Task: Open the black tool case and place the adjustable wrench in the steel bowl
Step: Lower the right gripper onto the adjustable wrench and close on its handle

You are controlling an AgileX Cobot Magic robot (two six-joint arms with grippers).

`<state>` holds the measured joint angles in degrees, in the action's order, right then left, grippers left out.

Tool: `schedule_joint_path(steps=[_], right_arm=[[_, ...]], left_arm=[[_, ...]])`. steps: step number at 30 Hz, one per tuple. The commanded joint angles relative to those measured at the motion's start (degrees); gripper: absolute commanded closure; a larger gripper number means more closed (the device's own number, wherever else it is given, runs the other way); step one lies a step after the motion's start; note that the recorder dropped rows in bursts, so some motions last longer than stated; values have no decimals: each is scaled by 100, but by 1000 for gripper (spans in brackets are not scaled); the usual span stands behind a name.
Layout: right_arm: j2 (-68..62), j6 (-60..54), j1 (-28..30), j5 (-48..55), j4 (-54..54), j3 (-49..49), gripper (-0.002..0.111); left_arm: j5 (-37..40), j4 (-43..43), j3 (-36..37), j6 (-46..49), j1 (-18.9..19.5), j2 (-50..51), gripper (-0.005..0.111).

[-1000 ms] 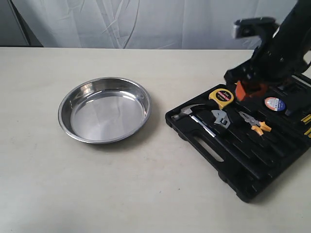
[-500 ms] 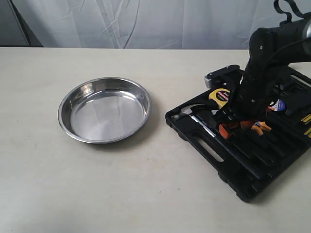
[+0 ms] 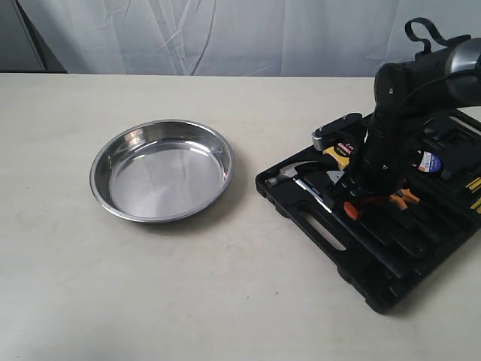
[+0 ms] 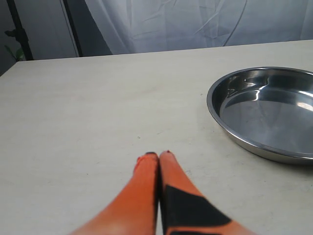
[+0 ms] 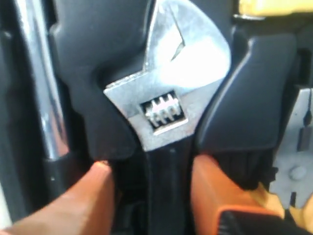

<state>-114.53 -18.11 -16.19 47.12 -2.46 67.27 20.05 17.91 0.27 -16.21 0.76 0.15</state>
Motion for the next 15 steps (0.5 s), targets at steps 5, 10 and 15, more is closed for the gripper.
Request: schedule_joint_path(steps=[5,10,15], right_arm=[[155,136,16,127,-129,-19,108],[618,136,16,74,-129,-19,108],[1052,136,16,-11,-129,-19,108]], left_arm=[[-36,38,-27,-12,22,-15,107],[-36,38,-27,-12,22,-15,107],[-36,38,-27,-12,22,-15,107]])
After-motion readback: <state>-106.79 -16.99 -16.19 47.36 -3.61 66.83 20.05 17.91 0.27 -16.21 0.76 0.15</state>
